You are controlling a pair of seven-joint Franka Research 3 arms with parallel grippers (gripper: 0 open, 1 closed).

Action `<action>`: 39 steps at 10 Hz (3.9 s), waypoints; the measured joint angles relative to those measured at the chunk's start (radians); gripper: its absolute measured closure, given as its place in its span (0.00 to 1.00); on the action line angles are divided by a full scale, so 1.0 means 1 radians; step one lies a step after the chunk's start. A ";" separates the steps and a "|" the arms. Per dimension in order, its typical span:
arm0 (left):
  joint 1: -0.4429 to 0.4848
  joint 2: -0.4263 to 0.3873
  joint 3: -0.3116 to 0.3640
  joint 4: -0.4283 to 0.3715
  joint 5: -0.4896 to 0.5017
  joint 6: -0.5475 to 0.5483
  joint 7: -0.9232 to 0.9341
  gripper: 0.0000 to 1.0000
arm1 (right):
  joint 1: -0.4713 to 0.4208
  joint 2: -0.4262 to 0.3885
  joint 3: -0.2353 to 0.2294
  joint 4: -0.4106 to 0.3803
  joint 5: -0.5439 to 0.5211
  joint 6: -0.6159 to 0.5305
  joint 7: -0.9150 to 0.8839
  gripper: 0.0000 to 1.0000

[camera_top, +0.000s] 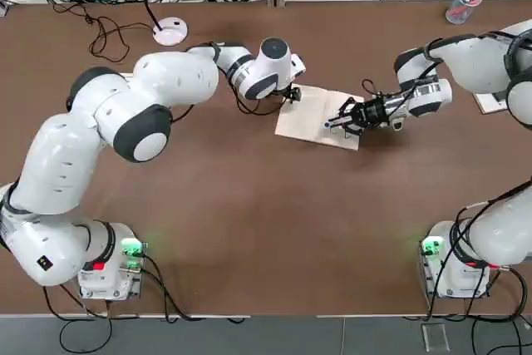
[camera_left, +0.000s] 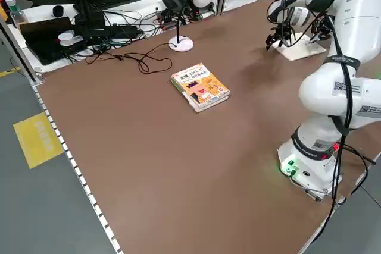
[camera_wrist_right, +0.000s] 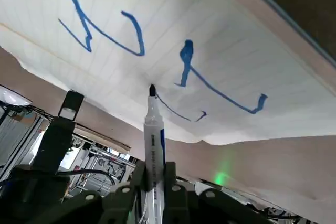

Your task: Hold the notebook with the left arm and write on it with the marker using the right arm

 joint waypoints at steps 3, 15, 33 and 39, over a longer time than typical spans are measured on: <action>0.000 0.000 0.000 0.000 0.000 0.000 -0.001 0.02 | 0.004 0.002 0.003 0.000 0.000 -0.001 0.000 0.83; 0.000 0.000 0.000 0.000 0.000 0.000 -0.001 0.02 | 0.058 0.015 0.008 0.024 0.025 -0.001 0.000 0.83; 0.000 0.000 0.000 0.000 0.000 0.000 -0.001 0.02 | 0.042 -0.012 0.001 0.110 0.002 0.004 0.190 0.83; 0.000 0.000 0.000 0.000 0.000 0.000 -0.001 0.02 | -0.110 -0.180 -0.004 0.134 -0.434 -0.126 0.218 0.83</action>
